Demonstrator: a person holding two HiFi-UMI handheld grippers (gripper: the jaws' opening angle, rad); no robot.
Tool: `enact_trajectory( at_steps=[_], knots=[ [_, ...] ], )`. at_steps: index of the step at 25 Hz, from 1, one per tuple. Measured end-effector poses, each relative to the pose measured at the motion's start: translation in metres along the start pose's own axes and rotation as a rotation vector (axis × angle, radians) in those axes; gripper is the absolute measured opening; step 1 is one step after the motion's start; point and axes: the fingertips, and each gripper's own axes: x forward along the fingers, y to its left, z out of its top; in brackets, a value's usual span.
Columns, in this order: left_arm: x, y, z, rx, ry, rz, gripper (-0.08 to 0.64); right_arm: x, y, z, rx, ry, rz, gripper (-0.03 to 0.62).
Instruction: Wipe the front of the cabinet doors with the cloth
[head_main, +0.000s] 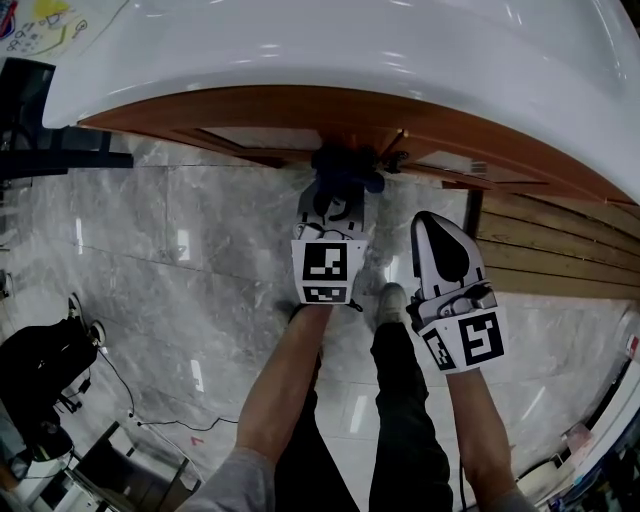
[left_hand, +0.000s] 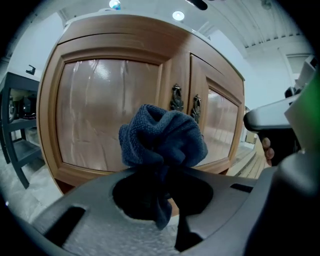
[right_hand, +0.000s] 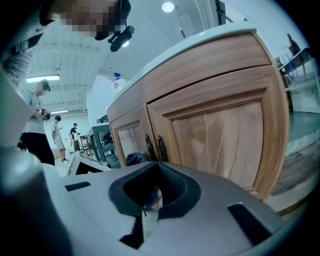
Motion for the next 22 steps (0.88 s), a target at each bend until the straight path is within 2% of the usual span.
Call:
enact_trajectory(
  at_steps=[3,9,16,22],
  knots=[
    [-0.002,0.02,0.007,-0.008,0.004,0.016,0.061,0.002,0.005,0.001,0.009,0.0,-0.008,0.011],
    [-0.004,0.026,0.007,0.009,0.014,0.007,0.061,0.01,0.022,0.01,-0.008,-0.002,0.002,0.011],
    [-0.011,0.06,-0.003,-0.013,0.031,0.038,0.061,0.02,0.025,0.01,-0.013,0.003,-0.027,0.011],
    [-0.016,0.083,-0.006,0.003,0.038,0.035,0.061,0.038,0.046,0.006,-0.009,0.009,-0.021,0.011]
  ],
)
